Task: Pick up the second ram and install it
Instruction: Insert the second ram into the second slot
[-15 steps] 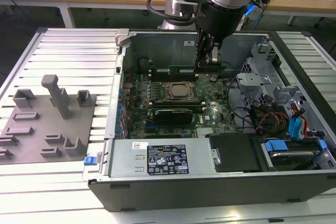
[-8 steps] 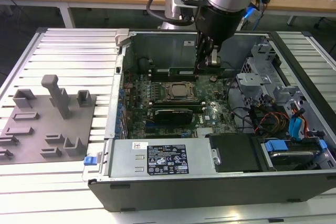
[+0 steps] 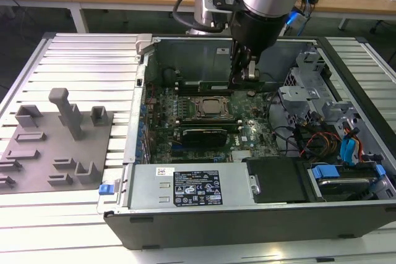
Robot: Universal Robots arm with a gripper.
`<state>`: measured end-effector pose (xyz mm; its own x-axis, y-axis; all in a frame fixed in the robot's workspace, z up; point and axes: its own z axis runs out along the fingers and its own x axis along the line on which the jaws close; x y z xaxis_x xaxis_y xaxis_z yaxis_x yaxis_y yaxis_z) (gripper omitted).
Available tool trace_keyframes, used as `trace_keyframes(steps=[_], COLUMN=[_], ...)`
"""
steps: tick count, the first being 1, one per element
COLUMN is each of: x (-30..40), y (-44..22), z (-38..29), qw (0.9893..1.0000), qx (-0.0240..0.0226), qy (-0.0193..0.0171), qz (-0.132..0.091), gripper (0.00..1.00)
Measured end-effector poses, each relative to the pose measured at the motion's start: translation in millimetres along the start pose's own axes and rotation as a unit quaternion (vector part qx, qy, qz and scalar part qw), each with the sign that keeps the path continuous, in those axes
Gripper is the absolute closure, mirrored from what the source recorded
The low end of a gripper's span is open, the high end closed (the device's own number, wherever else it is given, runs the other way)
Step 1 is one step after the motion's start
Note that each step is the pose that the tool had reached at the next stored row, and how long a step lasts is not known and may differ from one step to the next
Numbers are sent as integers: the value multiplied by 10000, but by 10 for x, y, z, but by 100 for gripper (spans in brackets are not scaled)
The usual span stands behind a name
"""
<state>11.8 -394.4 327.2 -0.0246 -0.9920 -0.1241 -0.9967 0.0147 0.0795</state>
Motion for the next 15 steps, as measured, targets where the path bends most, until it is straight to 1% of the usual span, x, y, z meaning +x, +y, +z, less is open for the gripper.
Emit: trace_keyframes(steps=[15], x=[12], y=[-7], z=[95], qw=[10000], qx=[0], qy=[0], qz=[0], gripper=[86])
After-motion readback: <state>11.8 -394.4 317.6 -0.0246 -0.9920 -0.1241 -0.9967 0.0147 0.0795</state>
